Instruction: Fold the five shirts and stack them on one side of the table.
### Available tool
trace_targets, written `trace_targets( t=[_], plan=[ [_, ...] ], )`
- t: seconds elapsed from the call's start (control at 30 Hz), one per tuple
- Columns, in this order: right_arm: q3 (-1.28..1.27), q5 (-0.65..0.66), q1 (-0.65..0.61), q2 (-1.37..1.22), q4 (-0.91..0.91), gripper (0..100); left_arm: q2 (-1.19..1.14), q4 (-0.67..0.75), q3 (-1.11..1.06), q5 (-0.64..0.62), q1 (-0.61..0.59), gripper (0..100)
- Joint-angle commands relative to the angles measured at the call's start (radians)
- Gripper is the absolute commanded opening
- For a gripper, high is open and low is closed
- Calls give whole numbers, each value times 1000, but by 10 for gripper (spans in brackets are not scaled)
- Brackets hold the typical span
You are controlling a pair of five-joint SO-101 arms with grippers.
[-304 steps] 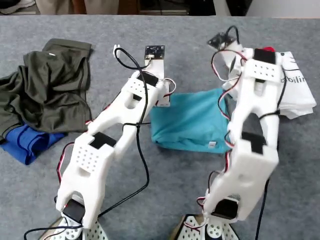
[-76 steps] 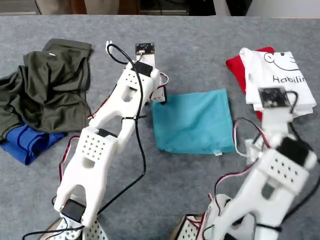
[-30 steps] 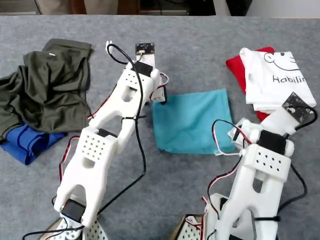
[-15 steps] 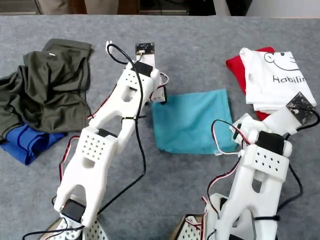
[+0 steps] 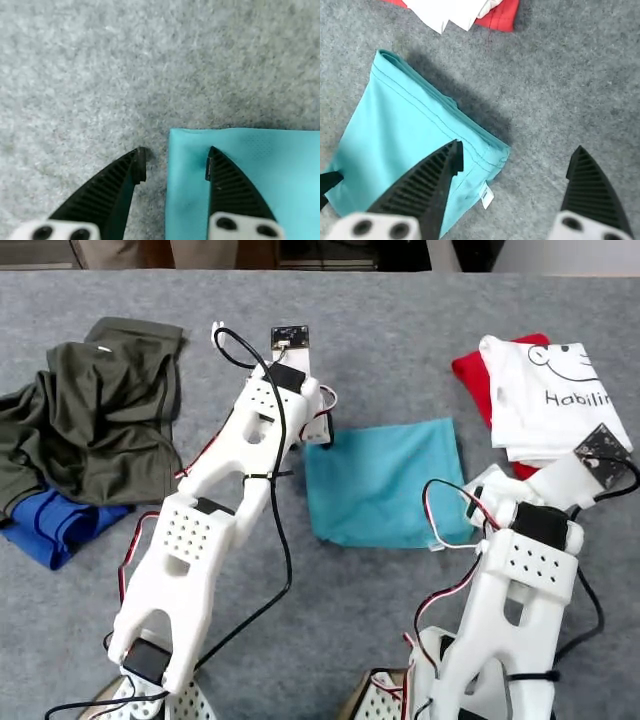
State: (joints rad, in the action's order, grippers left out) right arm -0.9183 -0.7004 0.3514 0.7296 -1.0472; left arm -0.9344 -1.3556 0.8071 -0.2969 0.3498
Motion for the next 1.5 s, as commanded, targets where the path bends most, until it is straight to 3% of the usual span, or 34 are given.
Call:
trace_targets(
  t=[0.0, 0.27, 0.6, 0.83, 1.47],
  plan=[
    [10, -20, -21, -5, 43, 336, -4, 2, 23, -2, 5, 199],
    [120, -112, -94, -213, 71, 336, -4, 2, 23, -2, 6, 199],
    [231, -175, -101, -487, 77, 336, -4, 2, 23, 0, 15, 199],
    [323, -226, -186, -671, 109, 336, -4, 2, 23, 0, 15, 199],
    [331, -235, -189, -848, 163, 335, -5, 3, 23, 0, 14, 199]
  ],
)
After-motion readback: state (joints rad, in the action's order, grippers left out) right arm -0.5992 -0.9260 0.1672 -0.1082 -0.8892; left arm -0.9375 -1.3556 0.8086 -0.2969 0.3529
